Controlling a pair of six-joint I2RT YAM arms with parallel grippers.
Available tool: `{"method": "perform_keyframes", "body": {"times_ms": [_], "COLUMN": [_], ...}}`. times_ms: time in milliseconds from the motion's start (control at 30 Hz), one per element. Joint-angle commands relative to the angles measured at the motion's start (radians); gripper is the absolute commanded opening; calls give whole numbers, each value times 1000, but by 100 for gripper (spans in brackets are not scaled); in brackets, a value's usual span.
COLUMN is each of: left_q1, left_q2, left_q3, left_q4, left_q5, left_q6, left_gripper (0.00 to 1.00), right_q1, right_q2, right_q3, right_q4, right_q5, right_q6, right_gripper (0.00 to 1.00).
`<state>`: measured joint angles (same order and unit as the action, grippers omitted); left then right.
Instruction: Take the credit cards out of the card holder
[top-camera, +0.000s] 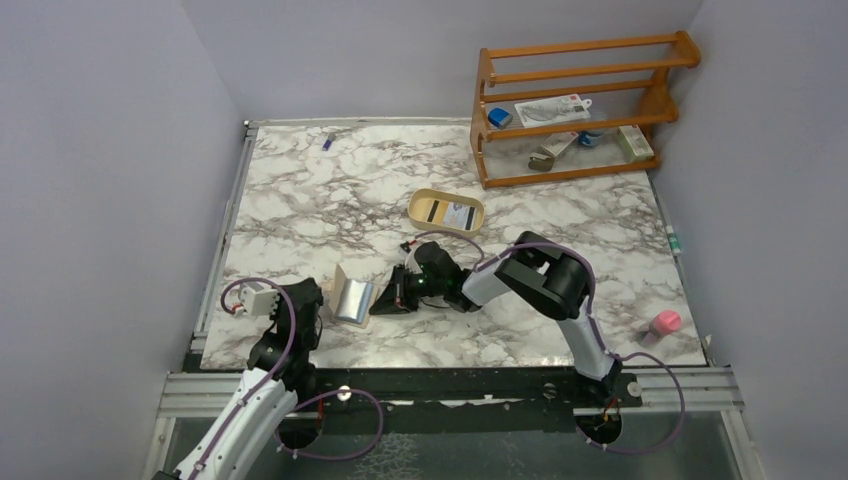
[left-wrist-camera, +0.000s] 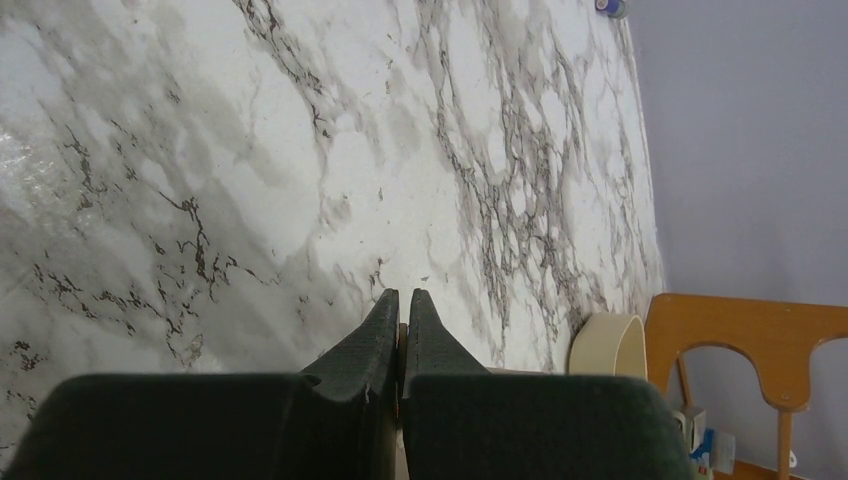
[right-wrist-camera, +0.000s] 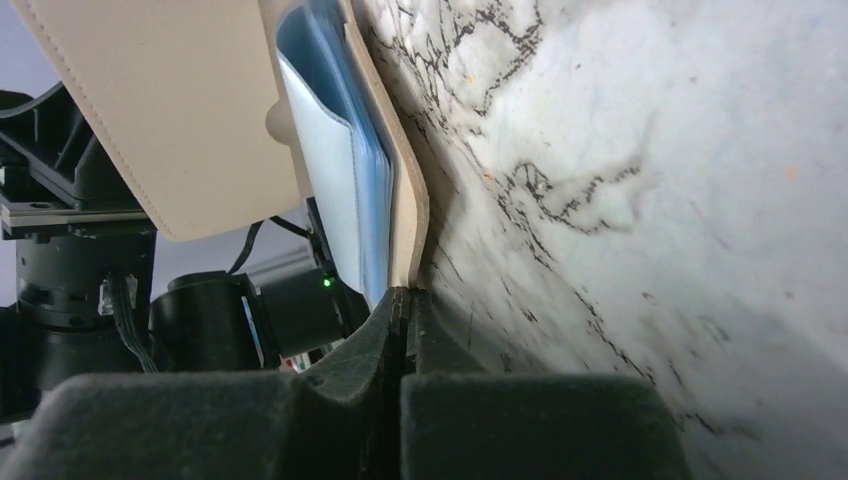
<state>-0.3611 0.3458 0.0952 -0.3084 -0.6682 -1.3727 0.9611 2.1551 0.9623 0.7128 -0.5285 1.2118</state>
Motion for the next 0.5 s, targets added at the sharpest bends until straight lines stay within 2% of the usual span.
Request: {"method": "perform_keyframes", "body": {"times_ms": [0, 133, 267, 300, 367, 467], "left_q1": [5, 5, 5, 5, 5, 5], "left_q2": [-9, -18, -45, -54, -75, -99], "left_q3": [-42, -36, -27, -26, -26, -26], "left_q4": [-79, -93, -106, -108, -109, -110], "left_q5": [13, 8, 3, 1, -1, -3], "left_q6": [-5, -3, 8, 11, 19, 27], "left_gripper": [0, 0, 1, 9, 32, 75], "right_q1": [8, 7, 3, -2, -10, -37], "right_q2": [23, 1, -91, -123, -186, -284], "right_q3": [-6, -3, -19, -27, -41, -71], "right_q4": [66, 55, -18, -43, -92, -150], "right_q5": [37, 48, 106, 124, 156, 189], "right_q6": [24, -2, -73, -94, -131, -187], "right_gripper": [1, 1, 1, 1, 1, 1]}}
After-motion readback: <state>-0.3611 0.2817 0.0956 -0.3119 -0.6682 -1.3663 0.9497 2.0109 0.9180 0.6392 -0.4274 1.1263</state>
